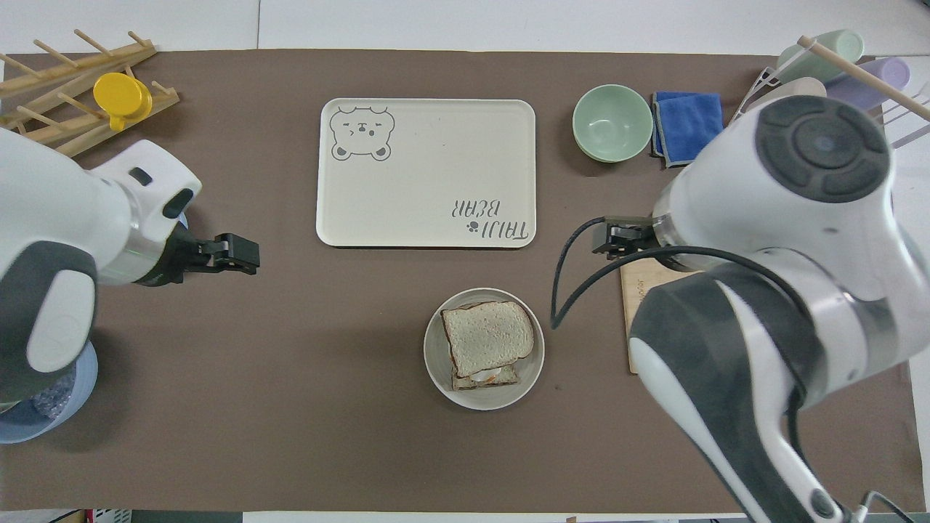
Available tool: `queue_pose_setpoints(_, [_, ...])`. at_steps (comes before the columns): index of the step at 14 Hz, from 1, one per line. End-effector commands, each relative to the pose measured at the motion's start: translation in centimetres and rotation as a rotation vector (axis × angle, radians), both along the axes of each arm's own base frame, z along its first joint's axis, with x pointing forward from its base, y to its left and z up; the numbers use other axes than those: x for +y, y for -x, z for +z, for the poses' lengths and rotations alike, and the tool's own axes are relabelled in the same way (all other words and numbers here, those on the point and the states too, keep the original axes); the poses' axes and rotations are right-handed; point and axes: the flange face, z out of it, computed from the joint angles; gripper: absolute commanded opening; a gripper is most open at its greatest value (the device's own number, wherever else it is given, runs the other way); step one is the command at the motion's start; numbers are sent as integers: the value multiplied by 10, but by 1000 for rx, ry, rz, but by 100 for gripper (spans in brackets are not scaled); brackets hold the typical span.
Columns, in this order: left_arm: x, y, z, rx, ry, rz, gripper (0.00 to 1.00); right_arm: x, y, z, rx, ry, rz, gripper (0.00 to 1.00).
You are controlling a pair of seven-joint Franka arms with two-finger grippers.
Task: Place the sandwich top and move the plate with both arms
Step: 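Lay the bread on the egg toast while the left gripper approaches, then grasp the plate rim with the left gripper while the right gripper withdraws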
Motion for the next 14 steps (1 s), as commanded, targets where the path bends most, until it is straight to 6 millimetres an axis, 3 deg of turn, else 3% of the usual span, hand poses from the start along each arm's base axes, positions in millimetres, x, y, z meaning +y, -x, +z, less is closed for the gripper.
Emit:
queue_pose_setpoints(1, [-51,48,-43,10,-14,-67,100,-64,3,30,40,-53,1,100])
queue_pose_setpoints(4, [-98,87,-116,13,14,-101,100,-128,6,39,62,-63,29,100])
queue_pose_setpoints(5, [-115,99,-145,5,63,-96,100,-139,7,38,67,-66,24,100])
queue_pose_setpoints(6, [-130,104,-158,13,90,-83,100,-141,8,40,65,-67,29,100])
queue_pose_setpoints(10, [-158,116,-169,7,147,-69,100,-157,10,34,68,-74,4,100])
queue_pose_setpoints(12, [-158,119,-179,12,153,-61,95,-176,7,46,50,-64,62,100])
queue_pose_setpoints(13, [-162,119,-191,30,158,-44,95,-196,6,48,37,-71,59,100])
queue_pose_setpoints(14, [-172,123,-194,14,181,-41,93,-204,5,48,33,-78,51,100])
